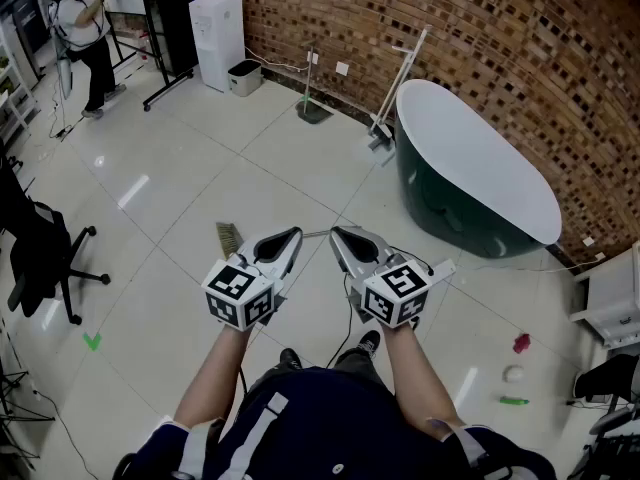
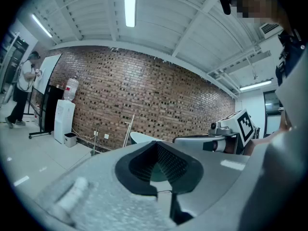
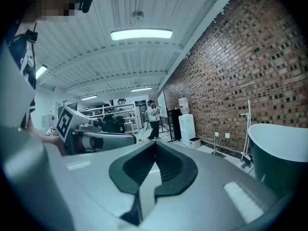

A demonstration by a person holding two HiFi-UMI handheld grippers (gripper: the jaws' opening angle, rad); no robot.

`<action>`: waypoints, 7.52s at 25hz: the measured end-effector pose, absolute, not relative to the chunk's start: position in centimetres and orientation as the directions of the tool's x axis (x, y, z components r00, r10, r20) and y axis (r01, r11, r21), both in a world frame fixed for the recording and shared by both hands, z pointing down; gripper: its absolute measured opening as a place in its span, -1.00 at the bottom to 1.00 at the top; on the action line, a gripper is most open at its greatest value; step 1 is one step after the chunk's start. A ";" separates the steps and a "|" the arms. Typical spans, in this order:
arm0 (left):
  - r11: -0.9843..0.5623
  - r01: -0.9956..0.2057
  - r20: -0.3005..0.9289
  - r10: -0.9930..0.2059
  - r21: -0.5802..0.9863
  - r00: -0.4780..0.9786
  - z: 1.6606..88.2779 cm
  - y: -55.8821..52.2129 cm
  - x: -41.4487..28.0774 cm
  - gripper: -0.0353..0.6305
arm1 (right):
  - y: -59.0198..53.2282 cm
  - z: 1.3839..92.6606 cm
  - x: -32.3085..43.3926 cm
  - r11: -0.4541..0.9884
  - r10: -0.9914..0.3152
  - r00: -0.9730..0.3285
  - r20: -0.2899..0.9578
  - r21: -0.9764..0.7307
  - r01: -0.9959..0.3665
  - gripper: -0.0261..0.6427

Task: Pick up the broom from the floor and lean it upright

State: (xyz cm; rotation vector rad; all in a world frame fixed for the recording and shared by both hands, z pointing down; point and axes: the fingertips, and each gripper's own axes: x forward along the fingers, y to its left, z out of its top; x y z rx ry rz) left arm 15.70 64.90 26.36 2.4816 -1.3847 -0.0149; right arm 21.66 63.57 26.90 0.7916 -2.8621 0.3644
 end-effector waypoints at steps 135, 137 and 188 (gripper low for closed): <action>-0.415 -0.910 0.527 -0.778 -0.021 0.343 54.7 17.2 -3.1 -0.63 | 20.4 44.1 12.2 0.709 -0.482 -0.743 0.464 -0.292 -0.642 -0.92; -0.406 -0.914 0.527 -0.778 -0.004 0.343 52.8 17.6 -4.2 -0.63 | 20.4 41.9 11.2 0.724 -0.475 -0.742 0.473 -0.270 -0.635 -0.92; -0.598 -0.795 0.455 -0.681 0.107 0.573 43.9 -33.5 -28.1 -0.63 | -31.7 36.2 -15.6 0.631 -0.627 -0.660 0.413 -0.227 -0.742 -0.92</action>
